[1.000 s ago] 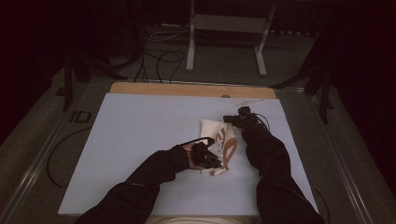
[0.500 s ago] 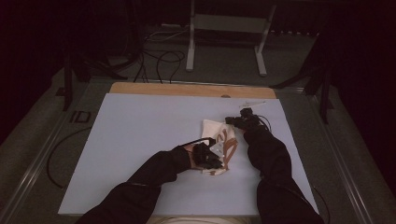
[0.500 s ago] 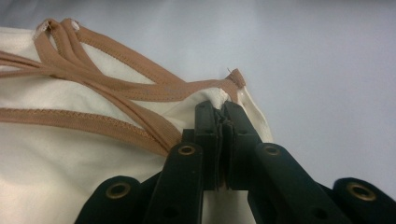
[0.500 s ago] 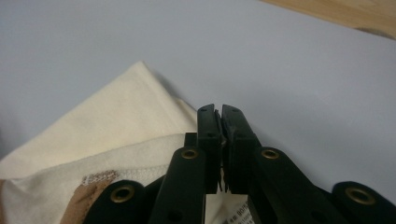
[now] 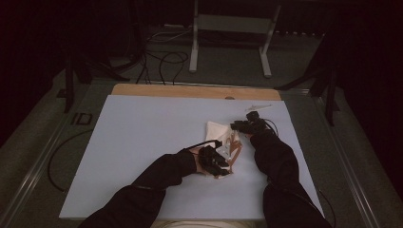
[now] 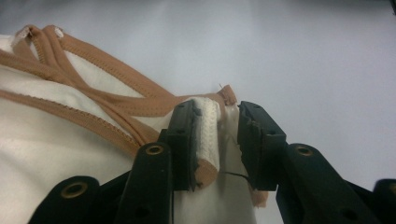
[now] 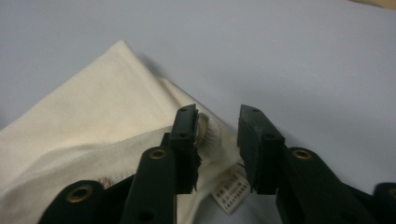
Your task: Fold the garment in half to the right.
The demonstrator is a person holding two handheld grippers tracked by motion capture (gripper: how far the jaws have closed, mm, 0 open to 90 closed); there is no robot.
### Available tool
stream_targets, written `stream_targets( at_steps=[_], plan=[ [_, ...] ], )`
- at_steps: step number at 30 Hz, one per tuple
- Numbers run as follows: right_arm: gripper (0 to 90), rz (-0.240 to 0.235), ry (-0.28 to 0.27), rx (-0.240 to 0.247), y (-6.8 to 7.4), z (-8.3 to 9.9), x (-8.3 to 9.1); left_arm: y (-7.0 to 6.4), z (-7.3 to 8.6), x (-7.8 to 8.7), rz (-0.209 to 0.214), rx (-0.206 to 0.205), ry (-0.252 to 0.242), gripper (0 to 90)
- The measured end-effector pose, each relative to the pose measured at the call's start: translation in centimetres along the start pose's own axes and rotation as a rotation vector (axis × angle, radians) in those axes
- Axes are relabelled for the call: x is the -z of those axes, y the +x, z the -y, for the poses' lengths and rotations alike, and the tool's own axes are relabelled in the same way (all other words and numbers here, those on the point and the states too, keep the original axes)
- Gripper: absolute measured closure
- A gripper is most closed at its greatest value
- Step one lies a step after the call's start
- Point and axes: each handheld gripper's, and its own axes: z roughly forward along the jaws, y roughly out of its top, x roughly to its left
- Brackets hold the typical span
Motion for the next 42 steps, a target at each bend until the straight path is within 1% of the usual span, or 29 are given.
stream_targets(
  at_steps=[2, 4, 6, 11, 12, 13, 14, 17, 18, 19, 20, 21, 22, 24, 25, 26, 27, 28, 29, 30, 31, 32, 33, 34, 35, 37, 39, 40, 42],
  plan=[
    [60.8, 0.002, -0.001, -0.009, -0.1, 0.0, 0.2, 0.0, -0.1, -0.2, 0.002, 0.000, 0.002, 65.2],
    [59.2, 0.005, 0.002, -0.006, -0.1, 0.0, 0.3, 0.0, -0.2, -0.3, 0.007, 0.004, -0.003, 64.3],
    [55.3, 0.011, 0.004, -0.001, 0.0, 0.0, 0.4, 0.0, -0.3, -0.3, 0.013, 0.005, 0.000, 62.8],
    [42.3, 0.027, 0.009, -0.020, -0.1, 0.0, 0.7, -0.1, -0.5, -0.5, 0.024, 0.012, -0.005, 58.7],
    [42.3, 0.027, 0.009, -0.020, -0.1, 0.0, 0.7, -0.1, -0.5, -0.5, 0.024, 0.012, -0.005, 56.3],
    [39.2, 0.026, 0.007, -0.028, -0.1, 0.1, 0.7, -0.3, -0.7, -0.6, 0.021, 0.010, 0.000, 56.3],
    [34.9, 0.031, 0.015, -0.039, -0.1, 0.0, 0.8, -0.4, -0.7, -0.6, 0.018, 0.012, -0.003, 49.7],
    [30.0, 0.039, 0.020, -0.041, -0.1, 0.0, 0.9, -0.7, -1.0, -0.7, 0.002, 0.013, -0.003, 39.8],
    [30.0, 0.039, 0.020, -0.041, -0.1, 0.0, 0.9, -0.7, -1.0, -0.7, 0.002, 0.013, -0.003, 37.6],
    [28.5, 0.040, 0.023, -0.041, -0.1, -0.1, 1.0, -0.9, -1.2, -0.5, -0.001, 0.006, -0.009, 37.6],
    [25.7, 0.061, 0.025, -0.045, -0.2, -0.3, 1.2, -1.0, -1.2, -0.3, -0.006, 0.008, -0.018, 34.6],
    [24.2, 0.056, 0.019, -0.046, -0.2, -0.4, 1.3, -1.0, -1.3, -0.1, -0.006, 0.009, -0.024, 33.9],
    [23.3, 0.059, 0.013, -0.049, -0.2, -0.5, 1.5, -1.0, -1.3, 0.0, -0.017, 0.009, -0.030, 32.8],
    [23.0, 0.061, 0.011, -0.047, -0.3, -0.6, 1.7, -1.0, -1.3, 0.3, -0.022, 0.009, -0.036, 30.0],
    [22.3, 0.056, 0.004, -0.050, -0.2, -0.7, 1.9, -1.0, -1.4, 0.6, -0.028, 0.016, -0.049, 30.0],
    [21.2, 0.056, -0.004, -0.042, -0.1, -0.9, 2.1, -1.1, -1.4, 0.9, -0.032, 0.025, -0.061, 25.1],
    [20.0, 0.048, -0.006, -0.035, -0.1, -1.1, 2.3, -1.1, -1.4, 1.1, -0.029, 0.032, -0.071, 23.8],
    [17.7, 0.044, -0.007, -0.025, 0.1, -1.2, 2.5, -1.1, -1.4, 1.4, -0.028, 0.032, -0.076, 21.4],
    [15.9, 0.047, -0.006, -0.016, 0.3, -1.4, 2.7, -1.1, -1.3, 1.6, -0.028, 0.027, -0.078, 16.4],
    [15.9, 0.047, -0.006, -0.016, 0.3, -1.4, 2.7, -1.1, -1.3, 1.6, -0.028, 0.027, -0.078, 14.8],
    [14.8, 0.046, -0.008, -0.016, 0.4, -1.5, 2.8, -1.2, -1.2, 2.0, -0.060, 0.032, -0.089, 14.8],
    [15.7, 0.031, -0.021, 0.005, 0.8, -1.8, 3.3, -1.1, -1.2, 2.2, -0.060, 0.043, -0.101, 14.2],
    [15.7, 0.030, -0.027, 0.017, 1.0, -2.0, 3.4, -1.1, -1.1, 2.4, -0.058, 0.056, -0.109, 12.0],
    [15.7, 0.028, -0.027, 0.022, 1.2, -2.1, 3.5, -1.0, -1.0, 2.5, -0.058, 0.062, -0.105, 8.2],
    [15.4, 0.024, -0.030, 0.023, 1.4, -2.3, 3.6, -0.9, -0.9, 2.6, -0.061, 0.059, -0.102, 4.7],
    [14.4, 0.022, -0.033, 0.031, 1.8, -2.6, 3.7, -0.8, -0.7, 2.9, -0.068, 0.061, -0.097, 1.4],
    [14.0, 0.022, -0.026, 0.039, 2.3, -2.9, 3.7, -0.7, -0.4, 3.2, -0.068, 0.072, -0.096, 0.9],
    [14.1, 0.021, -0.029, 0.050, 2.4, -3.0, 3.7, -0.8, -0.2, 3.3, -0.078, 0.073, -0.093, 0.5],
    [14.3, 0.014, -0.033, 0.057, 2.9, -3.2, 3.9, -0.7, 0.3, 3.7, -0.075, 0.079, -0.090, 0.3]
  ],
)
